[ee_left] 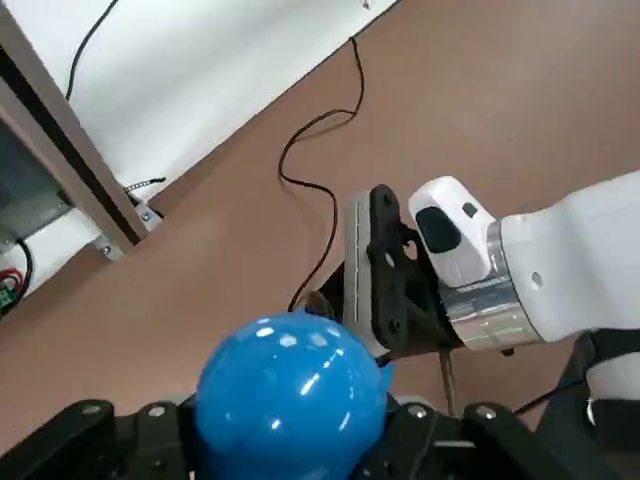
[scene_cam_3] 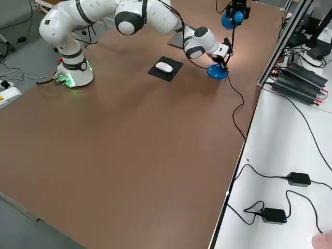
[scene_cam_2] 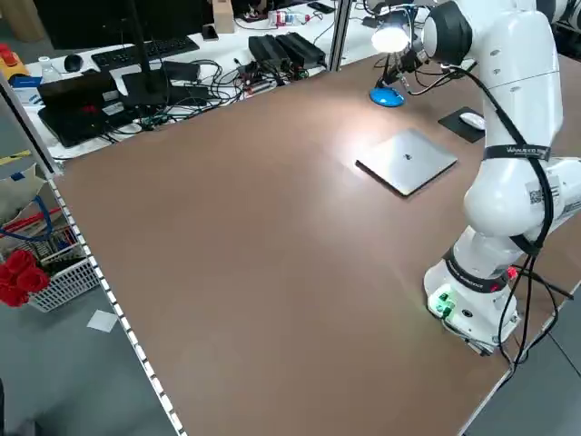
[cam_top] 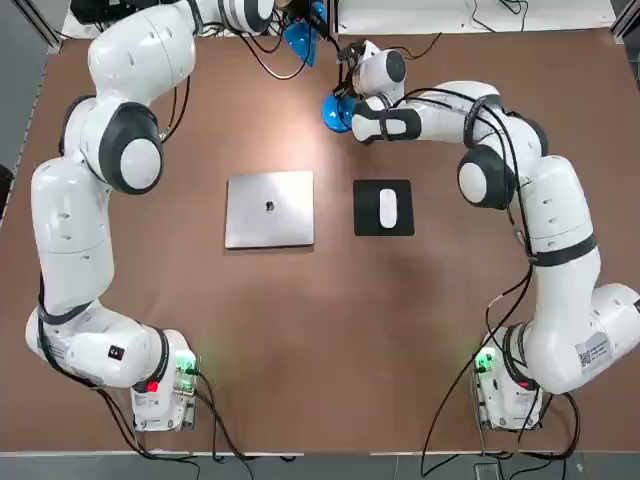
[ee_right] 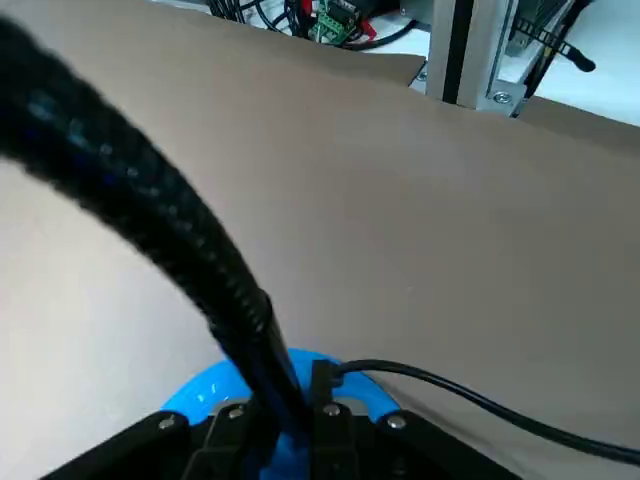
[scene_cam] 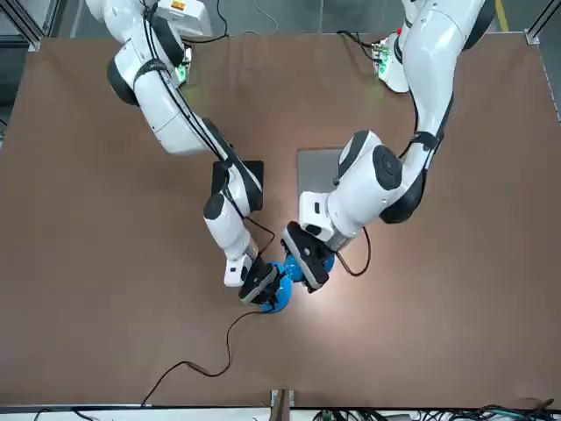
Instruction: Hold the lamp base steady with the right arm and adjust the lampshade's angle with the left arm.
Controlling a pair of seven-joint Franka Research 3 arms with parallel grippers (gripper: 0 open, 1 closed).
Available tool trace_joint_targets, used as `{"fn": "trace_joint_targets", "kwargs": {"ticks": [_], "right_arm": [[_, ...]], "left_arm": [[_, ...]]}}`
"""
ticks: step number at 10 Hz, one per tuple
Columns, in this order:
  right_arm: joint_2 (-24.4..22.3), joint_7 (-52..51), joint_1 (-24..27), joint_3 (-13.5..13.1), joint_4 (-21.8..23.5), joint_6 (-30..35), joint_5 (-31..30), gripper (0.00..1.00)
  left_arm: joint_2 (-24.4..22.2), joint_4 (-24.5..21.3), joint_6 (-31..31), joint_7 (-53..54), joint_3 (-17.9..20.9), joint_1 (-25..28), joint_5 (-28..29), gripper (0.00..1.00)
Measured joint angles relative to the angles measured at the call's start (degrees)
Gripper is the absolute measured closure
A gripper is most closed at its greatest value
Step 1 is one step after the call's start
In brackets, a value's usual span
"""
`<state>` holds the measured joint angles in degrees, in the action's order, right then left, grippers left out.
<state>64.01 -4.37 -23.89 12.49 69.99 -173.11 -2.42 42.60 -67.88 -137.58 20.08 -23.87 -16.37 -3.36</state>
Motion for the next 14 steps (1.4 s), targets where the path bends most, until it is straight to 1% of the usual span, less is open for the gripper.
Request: {"fn": "trace_joint_targets", "kwargs": {"ticks": [8,10,14], "right_arm": [[0.0,-0.04,-0.13,-0.2,0.0,-0.13,-0.1,0.85],[0.03,-0.04,-0.14,-0.25,0.0,-0.3,-0.17,0.85],[0.06,-0.04,-0.15,-0.27,0.0,-0.44,-0.19,0.85]], "left_arm": [[0.01,-0.09,-0.48,-5.66,0.11,-0.02,0.0,0.58],[0.04,-0.66,-2.56,-8.03,0.21,-0.03,0.02,0.58],[0.03,-2.01,-7.69,-10.75,0.23,-0.12,2.01,0.56]]}}
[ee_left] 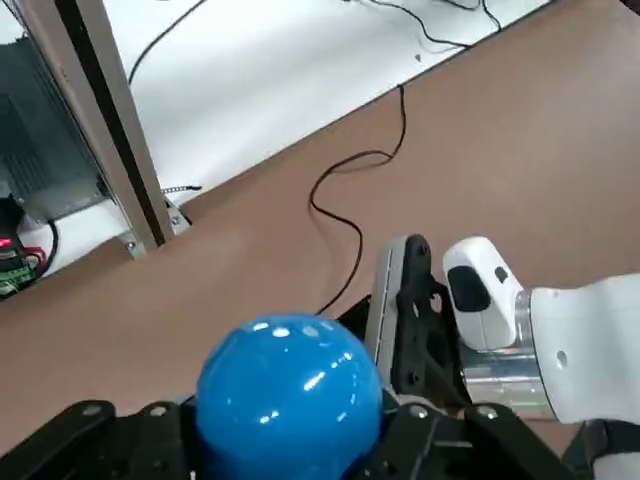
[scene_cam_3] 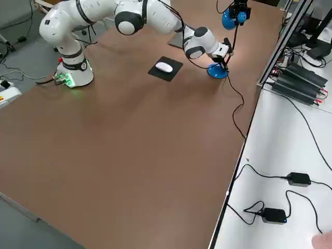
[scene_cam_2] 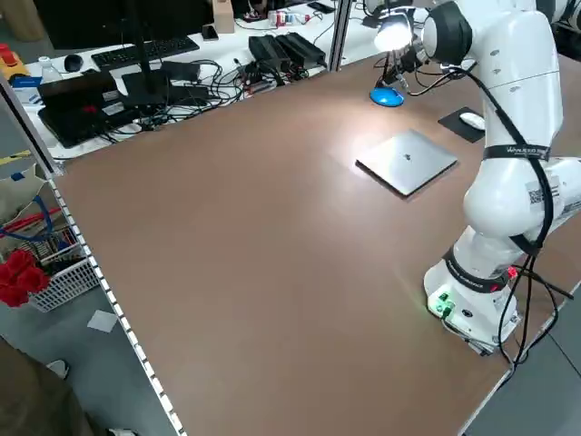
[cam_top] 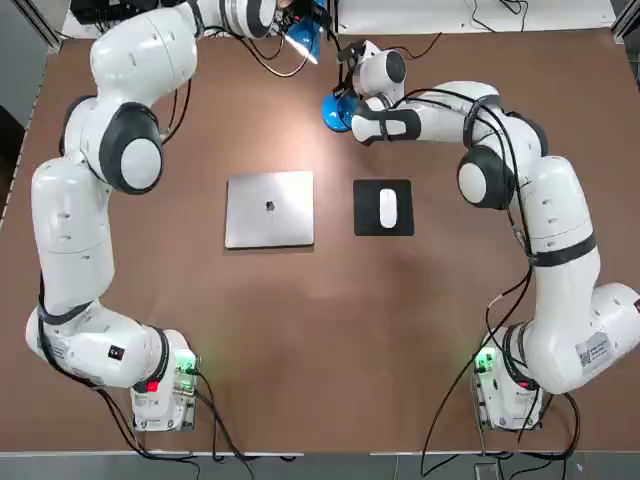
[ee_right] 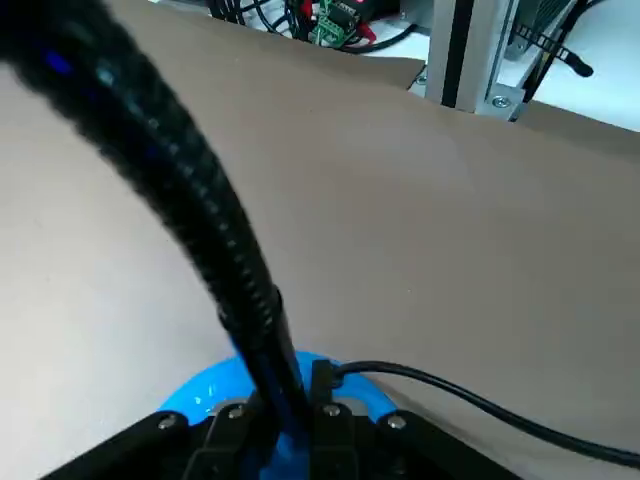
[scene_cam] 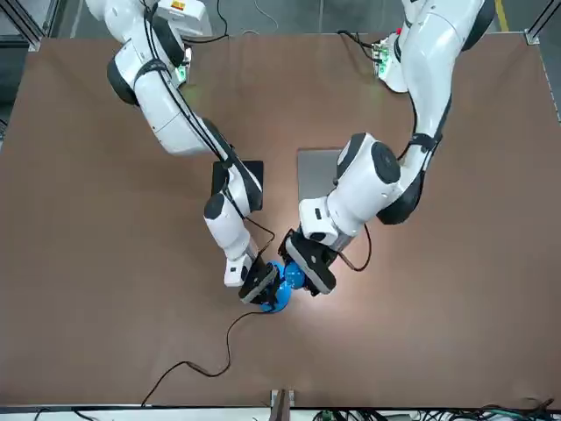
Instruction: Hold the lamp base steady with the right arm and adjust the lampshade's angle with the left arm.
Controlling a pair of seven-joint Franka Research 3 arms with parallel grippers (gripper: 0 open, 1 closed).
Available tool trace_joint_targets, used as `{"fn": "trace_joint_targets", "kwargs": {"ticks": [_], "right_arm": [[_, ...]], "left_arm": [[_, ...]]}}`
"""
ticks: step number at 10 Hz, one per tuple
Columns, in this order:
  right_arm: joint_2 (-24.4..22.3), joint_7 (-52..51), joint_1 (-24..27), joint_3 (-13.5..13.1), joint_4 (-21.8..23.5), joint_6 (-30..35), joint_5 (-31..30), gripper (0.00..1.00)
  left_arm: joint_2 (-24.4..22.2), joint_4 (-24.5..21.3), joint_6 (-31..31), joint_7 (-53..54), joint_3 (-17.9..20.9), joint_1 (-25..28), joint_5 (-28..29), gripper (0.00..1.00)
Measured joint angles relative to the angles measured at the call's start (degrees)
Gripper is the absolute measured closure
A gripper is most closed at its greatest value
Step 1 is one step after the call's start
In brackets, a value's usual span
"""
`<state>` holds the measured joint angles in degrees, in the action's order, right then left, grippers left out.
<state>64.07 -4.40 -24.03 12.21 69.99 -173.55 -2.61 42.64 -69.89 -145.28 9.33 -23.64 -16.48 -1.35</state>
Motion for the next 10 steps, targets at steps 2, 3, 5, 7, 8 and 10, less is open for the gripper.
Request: {"fn": "trace_joint_targets", "kwargs": {"ticks": [2,3,5,7,8,10], "right_arm": [[0.0,0.0,0.0,-0.01,0.0,-0.01,0.0,0.85],[0.0,0.0,0.0,-0.01,0.0,-0.01,0.0,0.85],[0.0,0.0,-0.01,-0.02,0.0,-0.01,-0.02,0.85],[0.0,0.01,-0.01,-0.04,0.0,-0.03,-0.02,0.85],[0.01,0.01,-0.01,-0.04,0.0,-0.03,-0.02,0.85],[0.01,0.01,-0.01,-0.05,0.0,-0.03,-0.04,0.85]], "left_arm": [[0.0,-0.29,-0.85,-3.3,0.0,-0.02,0.12,0.56],[0.0,-0.33,-1.01,-5.33,0.0,-0.03,0.25,0.56],[-0.01,-0.48,-1.7,-8.4,0.0,-0.07,0.47,0.55],[-0.13,-1.65,-4.82,-10.13,0.0,-0.1,0.5,0.53],[-0.44,-2.88,-7.48,-10.71,0.0,-0.1,0.5,0.5],[-0.91,-4.35,-9.85,-11.08,0.02,-0.07,0.5,0.48]]}}
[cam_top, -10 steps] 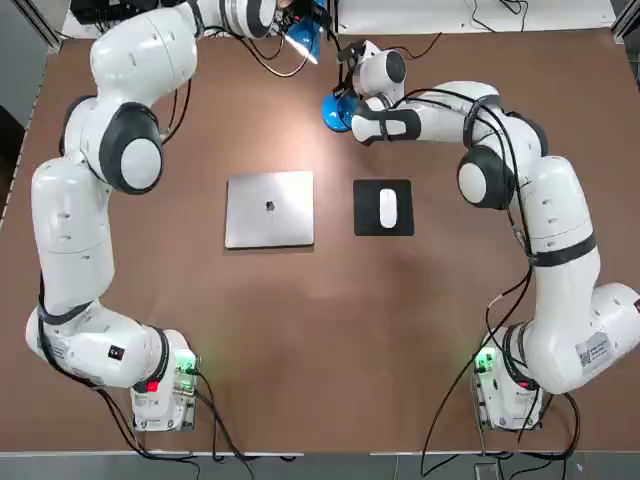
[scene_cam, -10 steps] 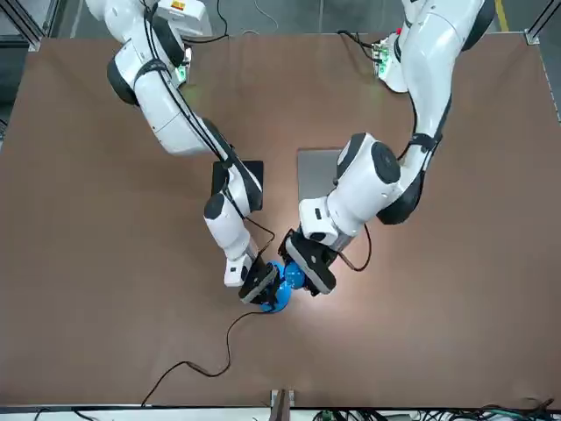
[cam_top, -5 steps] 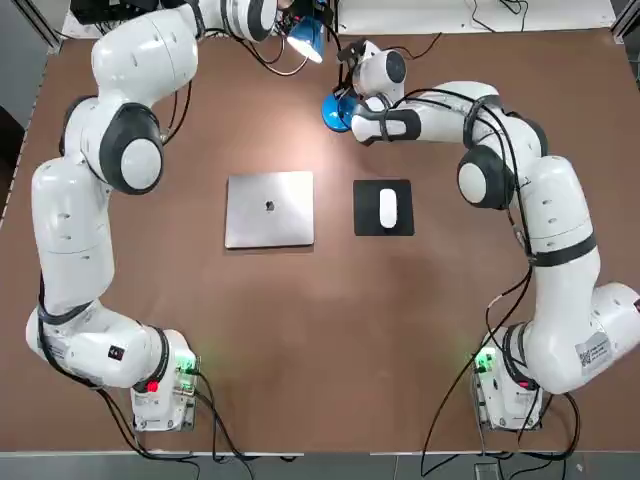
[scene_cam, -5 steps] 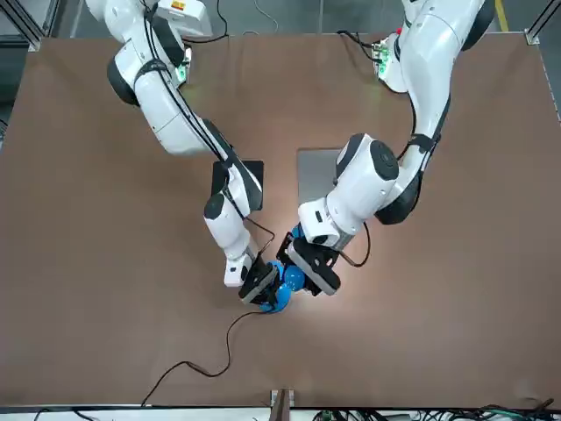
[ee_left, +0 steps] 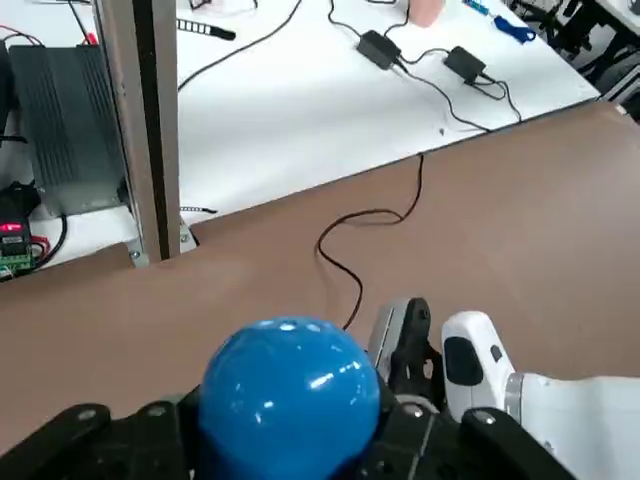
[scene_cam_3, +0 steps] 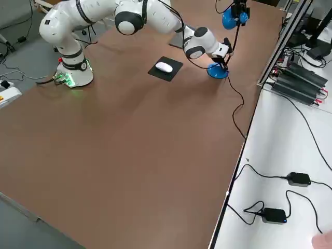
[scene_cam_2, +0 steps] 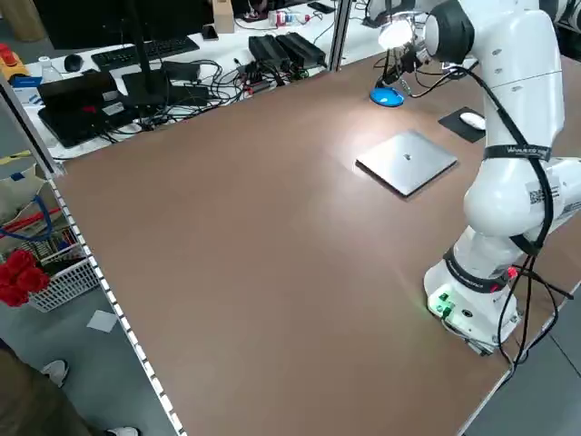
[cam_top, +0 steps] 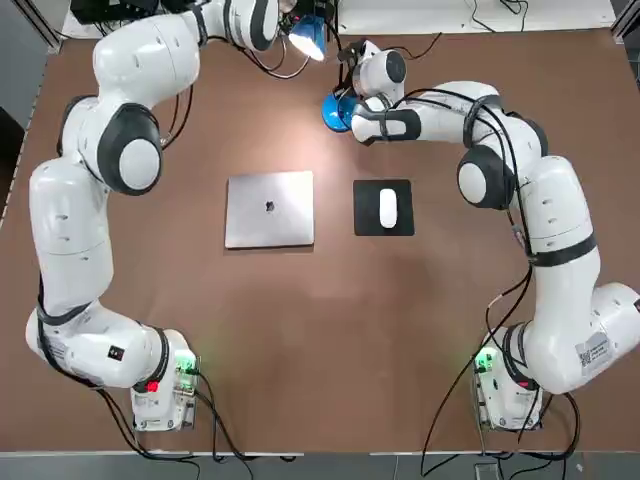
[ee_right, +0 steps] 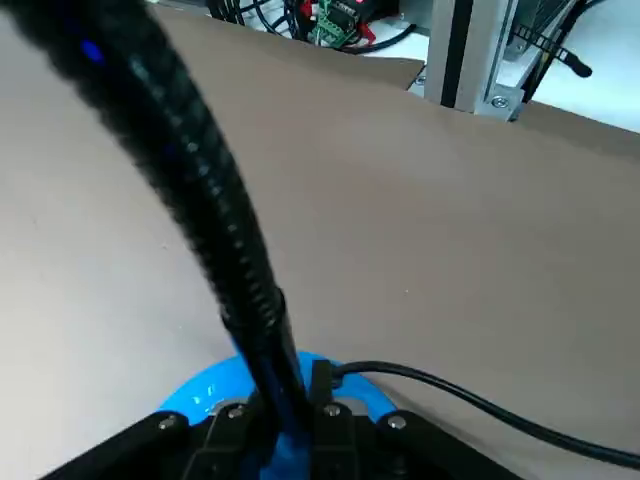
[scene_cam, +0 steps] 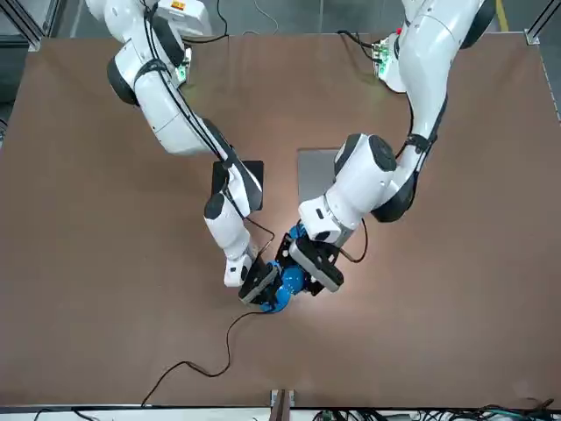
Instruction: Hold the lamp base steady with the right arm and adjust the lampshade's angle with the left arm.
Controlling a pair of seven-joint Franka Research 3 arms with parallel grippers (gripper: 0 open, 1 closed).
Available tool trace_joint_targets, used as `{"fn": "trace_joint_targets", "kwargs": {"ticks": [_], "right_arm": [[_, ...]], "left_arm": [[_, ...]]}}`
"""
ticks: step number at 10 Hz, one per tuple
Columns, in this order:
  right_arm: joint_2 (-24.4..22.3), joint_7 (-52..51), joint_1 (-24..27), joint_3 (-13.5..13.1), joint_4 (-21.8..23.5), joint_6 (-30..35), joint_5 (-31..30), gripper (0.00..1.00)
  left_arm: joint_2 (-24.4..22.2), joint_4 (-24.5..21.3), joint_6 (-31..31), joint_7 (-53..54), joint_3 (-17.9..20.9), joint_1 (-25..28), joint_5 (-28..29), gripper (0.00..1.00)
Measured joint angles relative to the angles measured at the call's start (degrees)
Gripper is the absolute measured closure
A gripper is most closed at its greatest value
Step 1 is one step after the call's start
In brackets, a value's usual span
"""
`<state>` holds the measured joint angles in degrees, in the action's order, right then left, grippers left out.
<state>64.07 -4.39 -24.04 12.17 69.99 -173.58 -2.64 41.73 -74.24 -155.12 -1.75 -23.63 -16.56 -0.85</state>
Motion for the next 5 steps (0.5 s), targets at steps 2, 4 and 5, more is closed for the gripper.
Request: {"fn": "trace_joint_targets", "kwargs": {"ticks": [2,4,5], "right_arm": [[0.0,0.0,0.0,0.0,0.0,0.0,-0.06,0.85],[0.0,0.0,0.0,-0.01,0.0,0.0,-0.08,0.85],[0.0,0.0,0.0,-0.01,0.0,0.0,-0.08,0.85]], "left_arm": [[-0.12,-0.34,-0.29,-0.05,0.02,0.08,0.0,0.48],[-0.47,-1.7,-2.38,-0.06,0.05,0.2,0.01,0.46],[-1.02,-3.32,-4.56,-0.06,0.09,0.3,0.01,0.45]]}}
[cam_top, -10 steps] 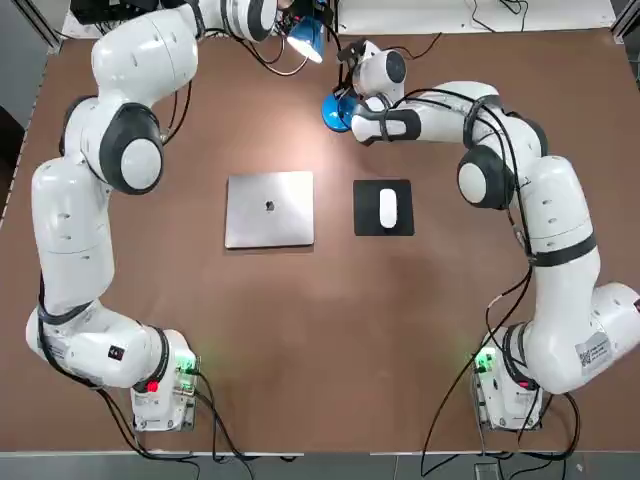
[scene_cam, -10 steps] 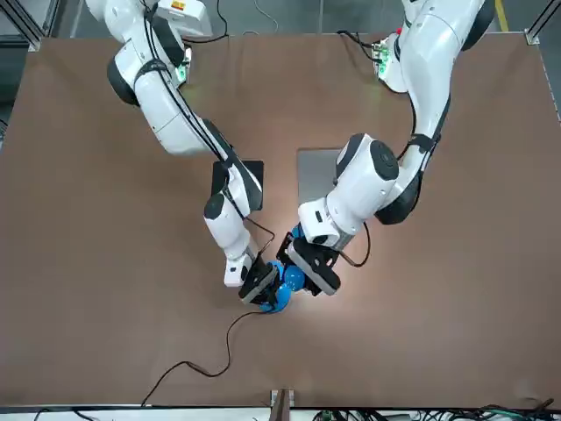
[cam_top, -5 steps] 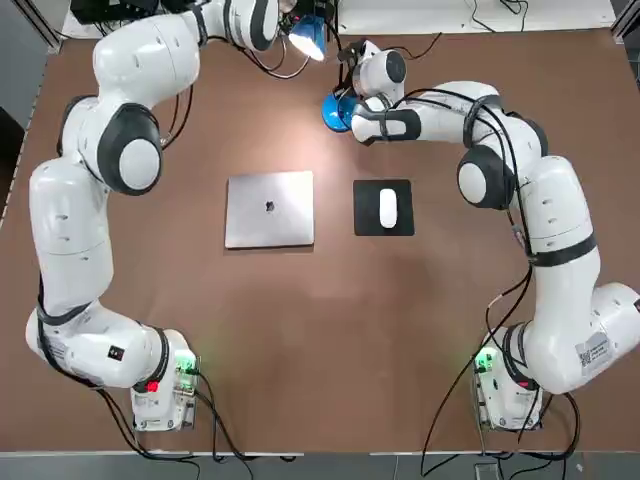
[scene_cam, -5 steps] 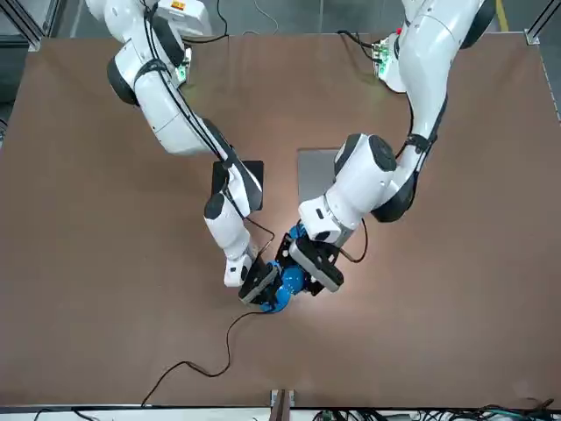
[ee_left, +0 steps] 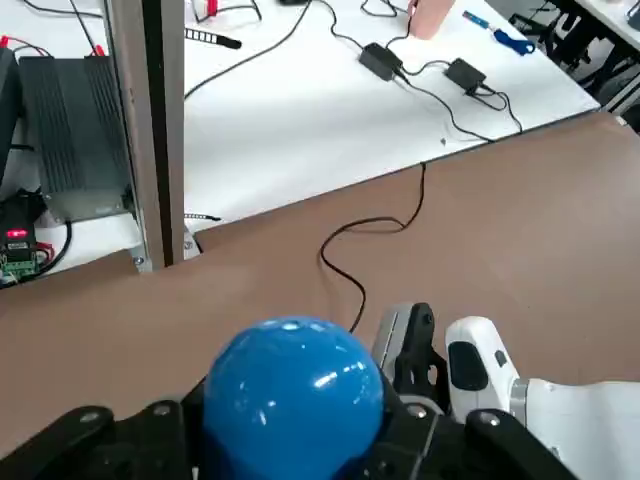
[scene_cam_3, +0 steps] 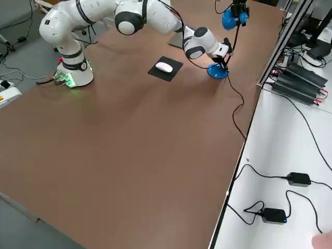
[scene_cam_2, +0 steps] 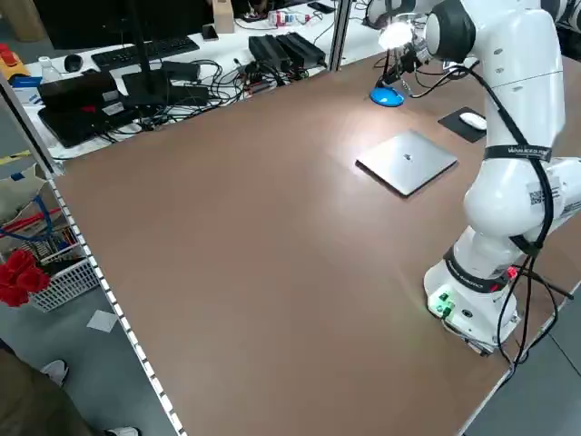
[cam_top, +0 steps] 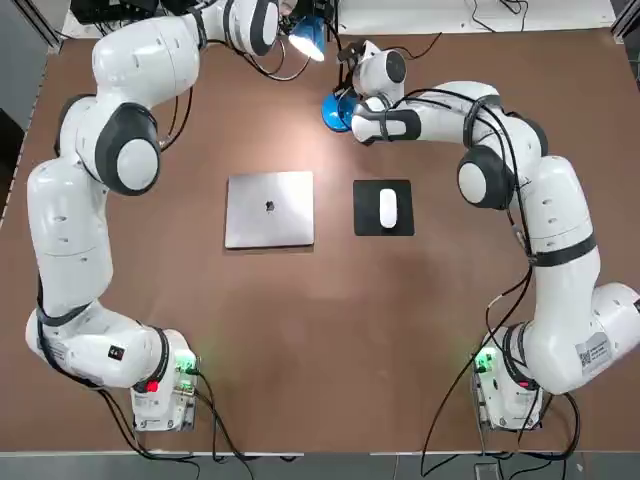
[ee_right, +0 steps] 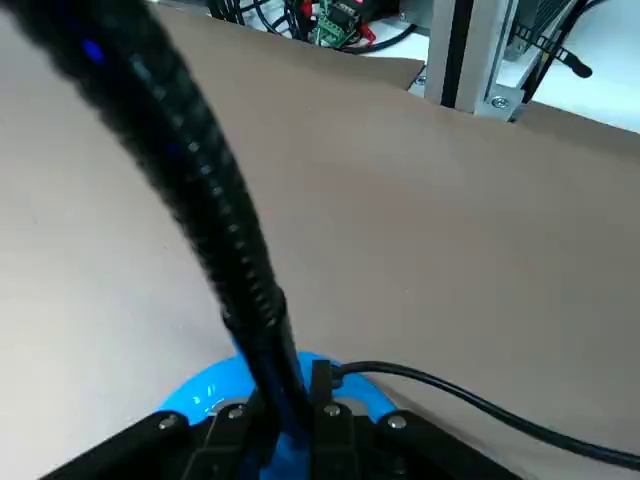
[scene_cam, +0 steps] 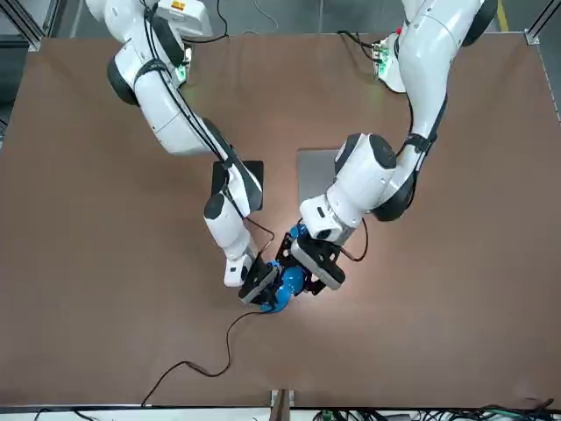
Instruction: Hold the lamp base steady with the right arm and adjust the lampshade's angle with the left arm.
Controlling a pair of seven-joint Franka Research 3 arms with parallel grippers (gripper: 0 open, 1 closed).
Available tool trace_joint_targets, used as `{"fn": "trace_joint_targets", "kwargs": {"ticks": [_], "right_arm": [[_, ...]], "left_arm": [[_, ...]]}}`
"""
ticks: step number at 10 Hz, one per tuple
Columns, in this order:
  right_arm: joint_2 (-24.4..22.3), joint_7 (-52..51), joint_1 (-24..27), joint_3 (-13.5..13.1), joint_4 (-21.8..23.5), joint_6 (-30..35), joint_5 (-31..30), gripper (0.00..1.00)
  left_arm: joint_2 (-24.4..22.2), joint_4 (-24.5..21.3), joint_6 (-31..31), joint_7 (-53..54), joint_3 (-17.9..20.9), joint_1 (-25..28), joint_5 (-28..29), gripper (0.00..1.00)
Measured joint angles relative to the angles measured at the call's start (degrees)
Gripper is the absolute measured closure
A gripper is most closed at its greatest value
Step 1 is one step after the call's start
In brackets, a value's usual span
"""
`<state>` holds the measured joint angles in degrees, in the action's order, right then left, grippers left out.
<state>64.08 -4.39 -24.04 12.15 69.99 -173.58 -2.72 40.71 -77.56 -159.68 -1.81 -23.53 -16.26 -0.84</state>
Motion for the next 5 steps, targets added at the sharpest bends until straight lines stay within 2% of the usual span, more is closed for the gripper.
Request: {"fn": "trace_joint_targets", "kwargs": {"ticks": [2,5], "right_arm": [[0.0,0.0,0.0,0.0,0.01,0.0,-0.06,0.85],[0.0,0.0,0.0,-0.01,0.01,-0.01,-0.1,0.85]], "left_arm": [[-1.13,-2.45,-1.53,-0.02,0.08,0.08,0.0,0.45],[-1.78,-3.73,-1.54,-0.68,0.22,0.13,0.0,0.45]]}}
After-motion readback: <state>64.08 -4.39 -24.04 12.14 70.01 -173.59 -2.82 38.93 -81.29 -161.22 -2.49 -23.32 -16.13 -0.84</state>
